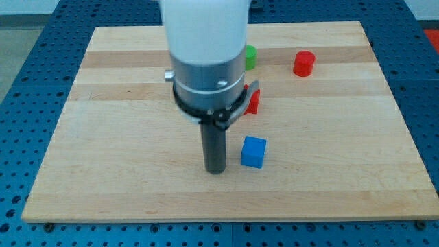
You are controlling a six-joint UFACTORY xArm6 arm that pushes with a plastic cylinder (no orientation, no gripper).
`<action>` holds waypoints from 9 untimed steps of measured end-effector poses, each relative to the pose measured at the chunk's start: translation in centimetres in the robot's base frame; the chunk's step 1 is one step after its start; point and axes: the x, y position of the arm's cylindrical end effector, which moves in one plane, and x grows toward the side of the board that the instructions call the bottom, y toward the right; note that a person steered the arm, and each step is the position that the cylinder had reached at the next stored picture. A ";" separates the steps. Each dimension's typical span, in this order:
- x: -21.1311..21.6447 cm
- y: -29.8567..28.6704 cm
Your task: Move the blue cube to the bottom of the red circle
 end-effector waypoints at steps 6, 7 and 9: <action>-4.1 9.7; -8.4 7.9; -6.3 9.4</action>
